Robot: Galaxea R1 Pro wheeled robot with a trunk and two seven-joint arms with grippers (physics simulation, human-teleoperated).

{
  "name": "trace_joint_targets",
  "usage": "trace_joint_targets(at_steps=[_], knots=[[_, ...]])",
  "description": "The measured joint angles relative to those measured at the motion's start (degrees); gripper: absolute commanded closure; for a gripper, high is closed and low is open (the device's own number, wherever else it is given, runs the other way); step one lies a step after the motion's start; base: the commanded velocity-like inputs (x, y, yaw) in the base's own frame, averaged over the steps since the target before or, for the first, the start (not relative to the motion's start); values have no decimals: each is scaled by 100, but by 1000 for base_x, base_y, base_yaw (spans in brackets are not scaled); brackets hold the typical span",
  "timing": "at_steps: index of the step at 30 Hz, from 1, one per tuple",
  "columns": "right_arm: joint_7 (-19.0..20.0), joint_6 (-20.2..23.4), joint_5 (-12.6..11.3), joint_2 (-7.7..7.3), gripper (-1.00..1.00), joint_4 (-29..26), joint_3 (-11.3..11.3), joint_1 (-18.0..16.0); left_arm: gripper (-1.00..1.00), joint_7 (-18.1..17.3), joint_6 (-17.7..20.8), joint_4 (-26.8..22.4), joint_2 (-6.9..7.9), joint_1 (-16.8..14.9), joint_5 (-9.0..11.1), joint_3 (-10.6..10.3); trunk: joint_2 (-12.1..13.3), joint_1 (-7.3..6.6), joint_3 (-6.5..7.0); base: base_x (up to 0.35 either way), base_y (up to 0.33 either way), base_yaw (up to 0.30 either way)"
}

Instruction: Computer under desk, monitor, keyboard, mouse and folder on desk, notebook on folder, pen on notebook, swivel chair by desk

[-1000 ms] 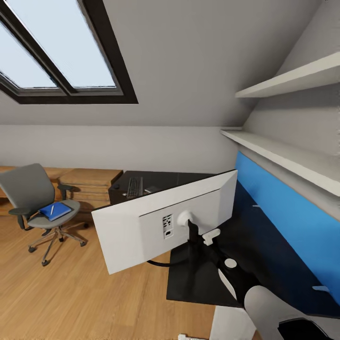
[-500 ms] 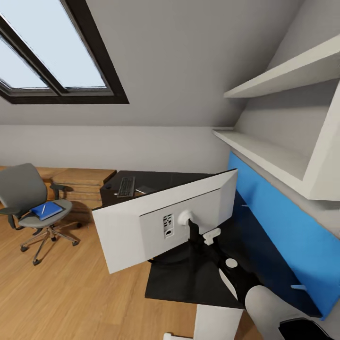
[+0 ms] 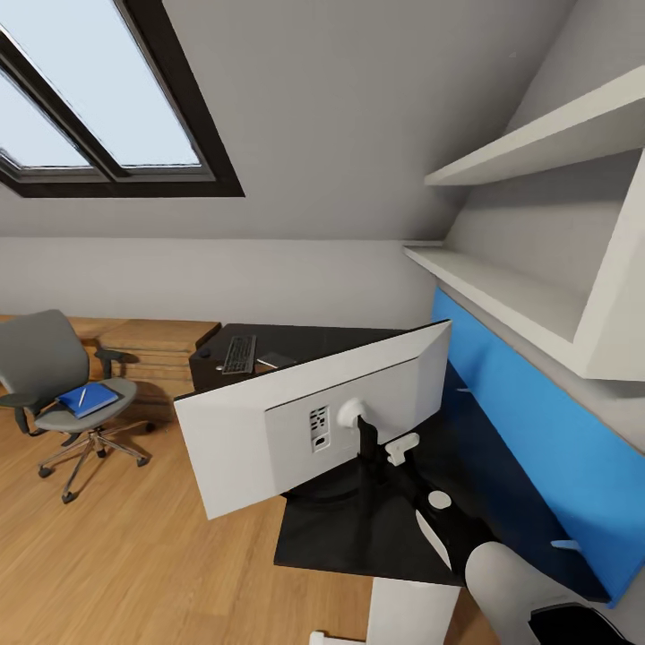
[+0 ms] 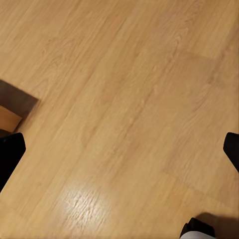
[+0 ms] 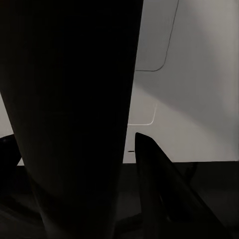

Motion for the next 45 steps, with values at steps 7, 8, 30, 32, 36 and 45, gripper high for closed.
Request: trace_joint_targets(at_steps=[7,8,30,32,36,45], knots=[[-1,0,-2,-1,100,0,2,0,-100,12,6,1,1,0,0,8,0,0,0,0,0,-13],[-3,2,-8,0,100,-1,7,0,-100,12,6,2,1,0,0,8,0,0,1,0,0,-85],[-13,11,-23,0,100,-3,2,-1,-100,12,7,0,3,1,1,8,0,0,10,0,0,-75],[-11,10,-15,-2,100,-8,4,-1,-100,12,6,0,2,1,1,8,0,0,10,0,0,0],[-12,4,-9,-4,100,-12,11,0,-100,12,6,0,3,0,0,8,0,0,10,0,0,0],[-17,14,-25,-1,100,-12,15,-2,-100,12,15,-1,0,1,1,8,0,0,10,0,0,0]])
